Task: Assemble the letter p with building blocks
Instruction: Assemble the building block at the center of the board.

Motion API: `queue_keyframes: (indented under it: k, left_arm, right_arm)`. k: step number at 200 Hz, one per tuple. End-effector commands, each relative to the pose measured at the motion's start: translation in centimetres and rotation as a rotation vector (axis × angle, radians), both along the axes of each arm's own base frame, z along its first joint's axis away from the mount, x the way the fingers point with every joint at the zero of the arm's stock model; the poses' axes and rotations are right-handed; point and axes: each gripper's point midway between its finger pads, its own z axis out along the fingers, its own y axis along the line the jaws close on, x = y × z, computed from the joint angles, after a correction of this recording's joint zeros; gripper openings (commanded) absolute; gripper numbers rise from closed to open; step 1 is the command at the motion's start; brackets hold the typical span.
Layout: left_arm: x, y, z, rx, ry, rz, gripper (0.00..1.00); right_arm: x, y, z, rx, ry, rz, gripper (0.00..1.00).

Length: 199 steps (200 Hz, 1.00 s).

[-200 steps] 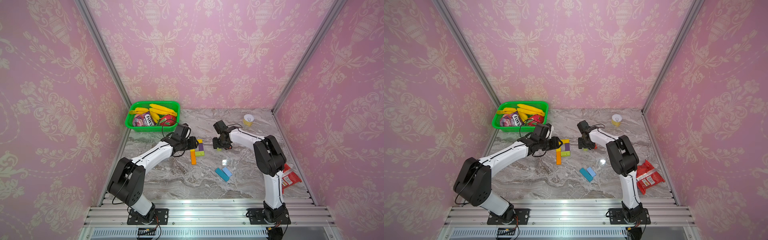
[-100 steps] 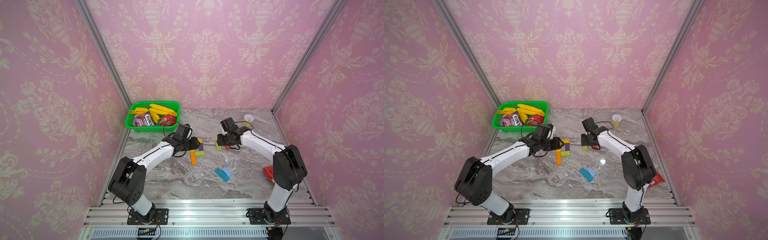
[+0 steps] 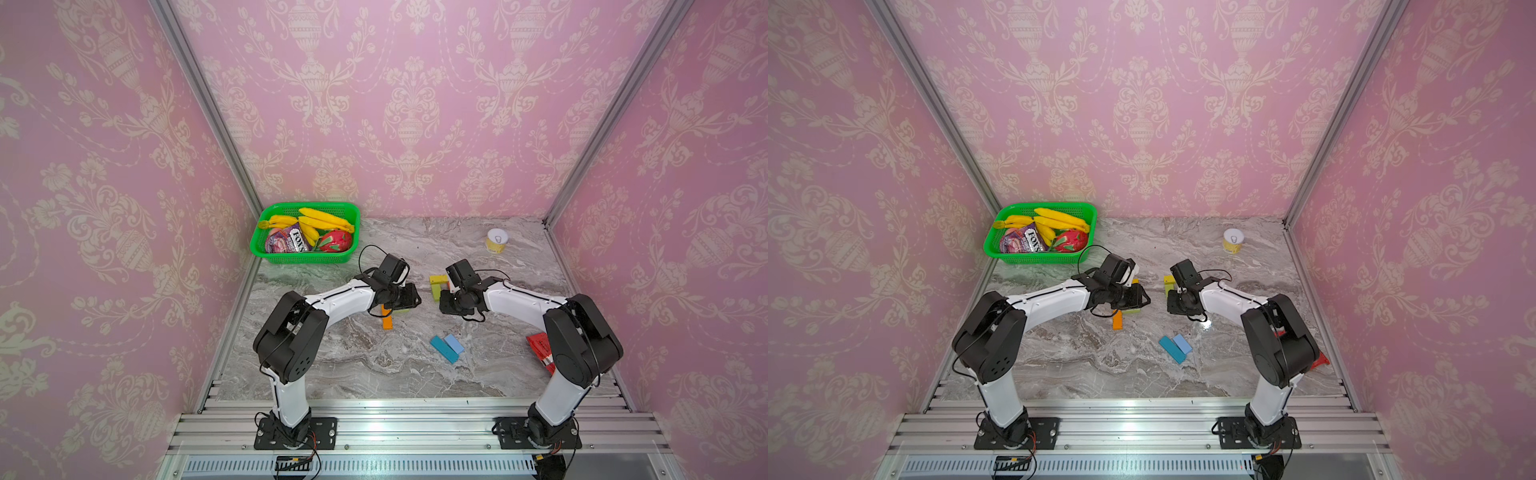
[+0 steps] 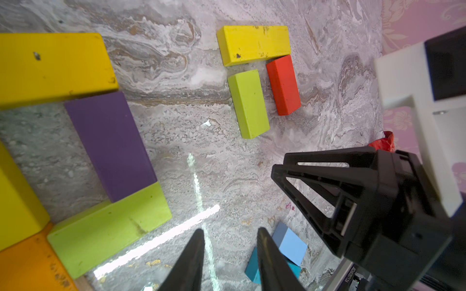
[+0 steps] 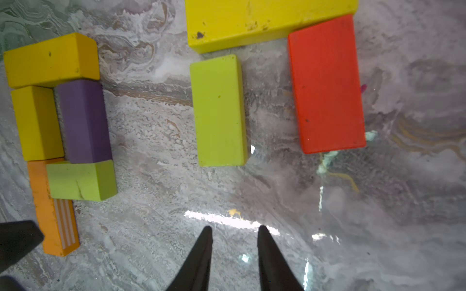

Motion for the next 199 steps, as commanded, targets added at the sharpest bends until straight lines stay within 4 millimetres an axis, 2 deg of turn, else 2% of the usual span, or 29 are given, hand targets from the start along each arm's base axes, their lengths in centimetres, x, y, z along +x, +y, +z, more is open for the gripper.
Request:
queue_keyframes:
  k: [1, 85, 100, 102, 106, 199]
  left_arm:
    - [0.7, -1.1, 1.3, -0.039, -0.013, -0.009, 0.38]
    - [0.8, -0.9, 1.1, -0.019, -0.014, -0.015, 0.38]
    - [0.7, -0.9, 1.1, -0.016, -0.013, -0.017, 0.38]
    - [0.7, -0.9, 1.0, -0.015, -0.012, -0.016, 0.38]
    - [0.7, -0.8, 1.1, -0.015, -0.012, -0.017, 0.38]
    - [0.6, -0.5, 1.1, 0.0, -0.019, -0.015, 0.38]
  right_arm:
    - [0.4, 1.0, -0.5, 0.039, 0.007, -0.007, 0.34]
    - [1.5, 1.3, -1.7, 0.015, 0.034, -0.01, 0.32]
    - [1.2, 1.0, -2.4, -0.007, 0.055, -0.01, 0.31]
    - [1.9, 1.4, -1.6, 0.003, 0.034, -0.011, 0.31]
    - [2.3, 1.5, -1.4, 0.005, 0.028, -0.013, 0.32]
    - [2.6, 1.3, -1.8, -0.013, 0.041, -0.014, 0.31]
